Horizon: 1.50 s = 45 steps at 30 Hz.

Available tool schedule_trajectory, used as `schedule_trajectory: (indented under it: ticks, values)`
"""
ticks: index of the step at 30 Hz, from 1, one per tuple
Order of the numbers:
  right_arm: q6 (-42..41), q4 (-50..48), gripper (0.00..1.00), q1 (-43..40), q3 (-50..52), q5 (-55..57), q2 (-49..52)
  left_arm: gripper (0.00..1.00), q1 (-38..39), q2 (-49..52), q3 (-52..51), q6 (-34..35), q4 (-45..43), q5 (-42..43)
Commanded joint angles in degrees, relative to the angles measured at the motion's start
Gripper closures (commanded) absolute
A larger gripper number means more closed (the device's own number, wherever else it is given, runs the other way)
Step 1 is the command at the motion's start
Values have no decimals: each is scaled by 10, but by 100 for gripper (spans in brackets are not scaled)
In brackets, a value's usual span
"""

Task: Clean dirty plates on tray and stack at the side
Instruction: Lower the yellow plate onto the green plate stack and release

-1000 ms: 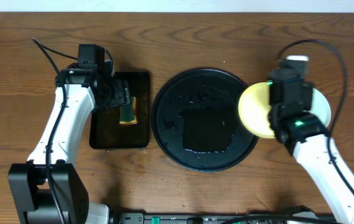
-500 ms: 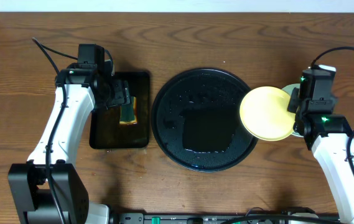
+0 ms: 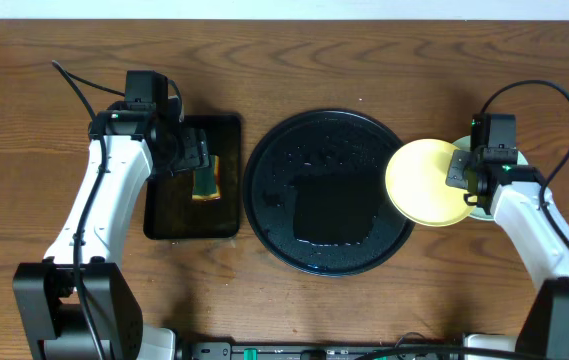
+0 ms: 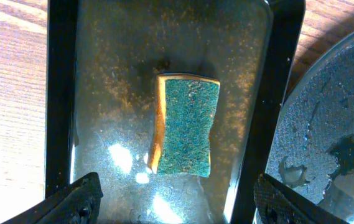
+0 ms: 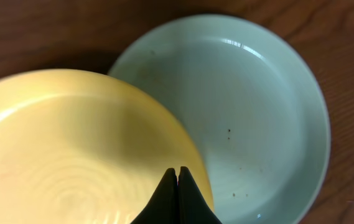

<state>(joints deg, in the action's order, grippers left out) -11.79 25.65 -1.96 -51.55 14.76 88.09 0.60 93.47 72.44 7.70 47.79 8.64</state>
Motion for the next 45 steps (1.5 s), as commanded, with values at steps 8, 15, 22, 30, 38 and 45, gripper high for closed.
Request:
schedule_trajectory:
  ticks: [8, 15, 22, 30, 38, 45]
  values:
    - [-15, -12, 99, -71, 3, 0, 39, 21, 1, -9, -2, 4, 2, -1]
    - [-14, -18, 97, -85, 3, -104, 39, 21, 1, -9, -2, 4, 2, -1]
    - [-14, -16, 74, -85, 2, -144, 24, 21, 1, -9, -2, 4, 2, -1]
    - [-14, -5, 67, -85, 2, -181, -33, 21, 1, -9, -2, 4, 2, -1]
    - [-14, 51, 64, -85, 4, -198, -7, 21, 1, -9, -2, 4, 2, -1]
    - [-14, 50, 67, -85, 8, -193, 33, 21, 1, -9, -2, 4, 2, -1]
